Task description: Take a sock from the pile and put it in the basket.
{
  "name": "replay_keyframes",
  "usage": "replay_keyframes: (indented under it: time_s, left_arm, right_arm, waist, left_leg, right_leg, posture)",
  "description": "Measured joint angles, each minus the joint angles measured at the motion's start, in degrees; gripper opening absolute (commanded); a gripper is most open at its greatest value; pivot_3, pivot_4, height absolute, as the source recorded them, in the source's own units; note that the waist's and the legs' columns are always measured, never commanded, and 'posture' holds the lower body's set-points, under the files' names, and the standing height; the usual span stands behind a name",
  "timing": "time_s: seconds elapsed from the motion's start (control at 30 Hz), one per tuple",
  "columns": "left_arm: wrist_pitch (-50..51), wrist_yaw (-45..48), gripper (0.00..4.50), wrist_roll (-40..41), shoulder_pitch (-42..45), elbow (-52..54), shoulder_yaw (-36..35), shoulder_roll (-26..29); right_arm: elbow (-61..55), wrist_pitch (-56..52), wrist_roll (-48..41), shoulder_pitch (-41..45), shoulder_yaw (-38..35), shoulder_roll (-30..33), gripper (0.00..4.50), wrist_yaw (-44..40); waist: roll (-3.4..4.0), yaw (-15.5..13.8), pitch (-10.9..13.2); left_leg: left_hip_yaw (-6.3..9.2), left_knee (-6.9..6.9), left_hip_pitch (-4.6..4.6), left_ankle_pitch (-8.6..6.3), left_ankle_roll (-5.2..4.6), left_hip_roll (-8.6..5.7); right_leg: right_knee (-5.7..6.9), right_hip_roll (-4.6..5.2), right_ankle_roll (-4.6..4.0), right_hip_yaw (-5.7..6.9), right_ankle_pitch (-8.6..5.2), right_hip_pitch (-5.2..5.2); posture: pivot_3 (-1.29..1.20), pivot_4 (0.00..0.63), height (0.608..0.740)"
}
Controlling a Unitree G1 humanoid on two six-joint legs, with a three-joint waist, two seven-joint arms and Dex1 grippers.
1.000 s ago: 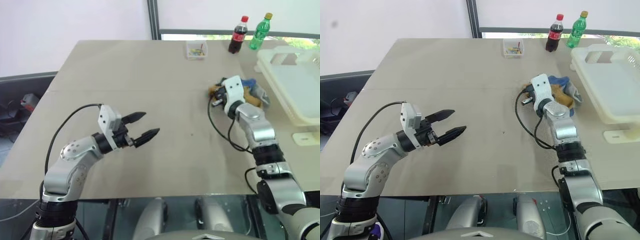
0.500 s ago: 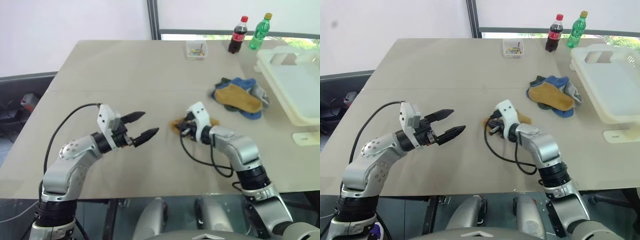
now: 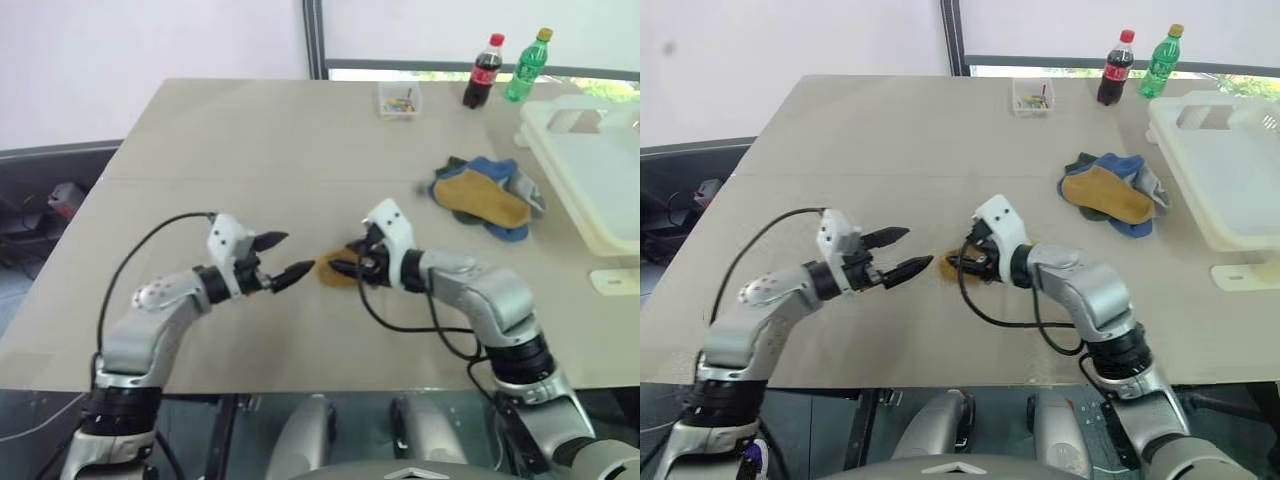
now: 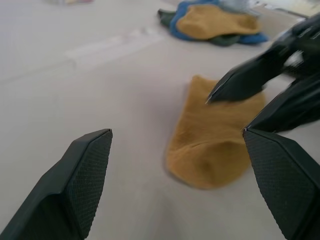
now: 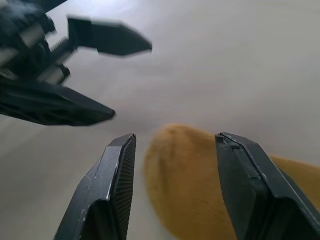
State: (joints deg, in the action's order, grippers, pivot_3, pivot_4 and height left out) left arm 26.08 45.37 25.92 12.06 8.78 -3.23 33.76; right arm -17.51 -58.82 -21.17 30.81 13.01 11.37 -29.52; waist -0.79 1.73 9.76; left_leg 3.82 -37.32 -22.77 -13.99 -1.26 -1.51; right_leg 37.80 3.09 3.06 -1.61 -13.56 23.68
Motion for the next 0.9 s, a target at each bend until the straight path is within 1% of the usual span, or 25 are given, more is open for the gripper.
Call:
replay_keyframes:
  time_s: [0.03, 0.13, 0.17, 0.23, 0.33, 0.4, 0.47, 0.5, 0.53, 0.57, 0.6, 0.63, 0.7, 0.83, 0.9]
  left_arm:
    - [0.0, -1.59, 4.5, -2.14, 1.56, -1.54, 1.98, -1.55]
    - [0.1, -3.9, 4.5, -4.85, 2.93, -3.35, 4.85, -4.08]
    - [0.13, -4.79, 4.5, -6.33, 3.56, -4.32, 6.2, -4.53]
    - [0.09, -5.34, 4.5, -7.36, 3.72, -5.02, 6.67, -4.72]
    - [-0.24, -5.86, 3.68, -9.15, 4.43, -5.81, 7.98, -5.37]
    - [-0.24, -5.77, 2.73, -9.36, 4.73, -6.32, 8.11, -5.92]
    - [-0.18, -5.28, 1.85, -9.3, 4.75, -6.34, 8.45, -6.21]
    - [-0.17, -4.94, 1.32, -9.23, 4.72, -6.33, 8.53, -6.23]
    - [-0.18, -4.21, 0.89, -9.04, 4.63, -6.3, 8.54, -6.17]
    - [-0.19, -4.09, 0.63, -9.0, 4.59, -6.29, 8.54, -6.15]
    - [-0.3, -3.1, 0.17, -8.83, 4.41, -6.14, 8.52, -5.87]
    - [-0.41, -2.29, 0.03, -8.63, 4.14, -5.97, 8.38, -5.38]
    - [-0.57, -0.3, 0.03, -7.61, 3.19, -5.64, 7.85, -3.73]
    - [0.09, 5.54, 0.03, -4.3, 0.23, -3.89, 5.56, 1.08]
    - [0.85, 7.08, 0.03, -3.08, -0.98, -1.92, 5.02, 2.41]
  right_arm:
    - [-0.4, 0.07, 0.27, -0.02, -1.17, 1.13, 2.68, 0.81]
    - [0.06, 0.6, 1.49, 0.0, -2.2, 3.23, 2.68, 2.28]
    - [1.51, 1.31, 2.77, -0.01, -2.09, 5.12, 2.68, 2.42]
    - [3.26, 2.29, 3.66, -0.06, -1.7, 6.41, 2.68, 2.31]
    - [7.44, 4.64, 5.86, -0.83, 1.16, 8.89, 2.74, 1.08]
    - [8.33, 6.72, 6.99, -1.46, 2.55, 9.13, 2.21, 0.52]
    - [9.09, 8.03, 7.7, -1.47, 2.76, 9.22, 1.53, 0.31]
    - [9.15, 8.34, 7.88, -1.54, 2.77, 9.35, 0.97, 0.12]
    - [9.09, 8.81, 7.93, -1.85, 2.81, 9.59, 0.5, -0.28]
    - [9.06, 8.89, 7.93, -1.93, 2.81, 9.62, 0.24, -0.34]
    - [8.6, 9.06, 7.91, -2.39, 2.8, 9.82, 0.0, -0.64]
    - [7.87, 8.93, 7.83, -2.83, 2.79, 10.07, 0.0, -0.89]
    - [5.83, 7.95, 7.32, -4.16, 2.65, 10.56, 0.0, -1.23]
    - [-2.64, 2.79, 4.68, -8.21, 2.66, 12.55, 0.0, -1.74]
    - [-5.9, 0.92, 3.97, -9.47, 2.95, 14.06, 0.0, -2.19]
  waist:
    - [0.0, 0.01, 0.0]
    - [0.0, 0.32, 0.0]
    - [-0.02, 0.4, 0.01]
    - [-0.02, 0.48, 0.01]
    - [-0.02, 0.39, 0.01]
    - [-0.02, 0.36, 0.0]
    - [-0.05, 0.48, -0.03]
    - [-0.05, 0.48, -0.03]
    - [-0.05, 0.46, -0.04]
    - [-0.05, 0.46, -0.04]
    - [-0.05, 0.47, -0.04]
    - [-0.05, 0.48, -0.04]
    - [-0.05, 0.5, -0.04]
    - [-0.04, 0.46, -0.02]
    - [-0.04, 0.32, -0.02]
  left_leg:
    - [0.0, 0.0, 0.0, 0.0, 0.0, 0.0]
    - [-0.06, 0.01, 0.0, 0.0, 0.0, 0.01]
    - [-0.06, 0.01, 0.0, 0.0, 0.0, 0.01]
    - [-0.07, 0.02, 0.0, 0.0, 0.0, 0.02]
    - [-0.08, 0.02, 0.01, 0.0, 0.0, 0.01]
    - [-0.08, 0.0, 0.02, 0.0, 0.0, 0.01]
    - [-0.08, 0.0, 0.04, 0.0, 0.0, 0.02]
    - [-0.08, -0.01, 0.05, 0.0, 0.0, 0.03]
    - [-0.06, 0.0, 0.05, 0.0, 0.0, 0.04]
    - [-0.06, 0.0, 0.05, 0.0, 0.0, 0.05]
    - [-0.06, 0.0, 0.06, 0.0, 0.0, 0.05]
    - [-0.06, 0.0, 0.06, 0.0, 0.0, 0.06]
    - [-0.06, 0.0, 0.05, 0.0, 0.0, 0.07]
    - [-0.05, 0.02, -0.02, 0.0, -0.01, 0.08]
    - [-0.04, 0.02, -0.03, 0.0, -0.01, 0.08]
  right_leg:
    - [0.02, -0.01, 0.0, 0.0, 0.0, 0.0]
    - [0.01, 0.0, 0.0, -0.05, 0.0, 0.02]
    - [0.0, 0.0, 0.0, -0.05, 0.0, 0.02]
    - [0.0, -0.01, 0.0, -0.05, 0.0, 0.02]
    - [0.0, 0.0, 0.0, -0.04, 0.0, 0.0]
    - [0.0, 0.01, 0.0, -0.05, 0.0, -0.02]
    - [0.01, 0.0, 0.01, -0.05, 0.0, -0.04]
    - [0.02, 0.0, 0.01, -0.04, 0.0, -0.03]
    - [0.03, -0.01, 0.0, -0.03, 0.0, -0.04]
    - [0.03, -0.01, 0.0, -0.03, 0.0, -0.04]
    - [0.03, -0.02, 0.0, -0.04, 0.0, -0.04]
    - [0.03, -0.02, 0.0, -0.04, 0.0, -0.04]
    - [0.02, -0.01, 0.0, -0.05, 0.0, -0.03]
    - [-0.08, 0.02, 0.0, -0.02, -0.01, -0.02]
    - [-0.11, 0.05, 0.0, -0.01, -0.01, -0.03]
  posture:
    - [0.0, 0.15, 0.74]
    - [0.0, 0.15, 0.74]
    - [0.0, 0.15, 0.74]
    - [0.0, 0.15, 0.74]
    - [0.0, 0.15, 0.74]
    - [0.0, 0.15, 0.74]
    - [0.0, 0.15, 0.74]
    - [0.0, 0.15, 0.74]
    - [0.0, 0.15, 0.74]
    - [0.0, 0.15, 0.74]
    - [0.0, 0.15, 0.74]
    - [0.0, 0.15, 0.74]
    - [0.0, 0.15, 0.74]
    - [0.0, 0.15, 0.74]
    - [0.0, 0.15, 0.74]
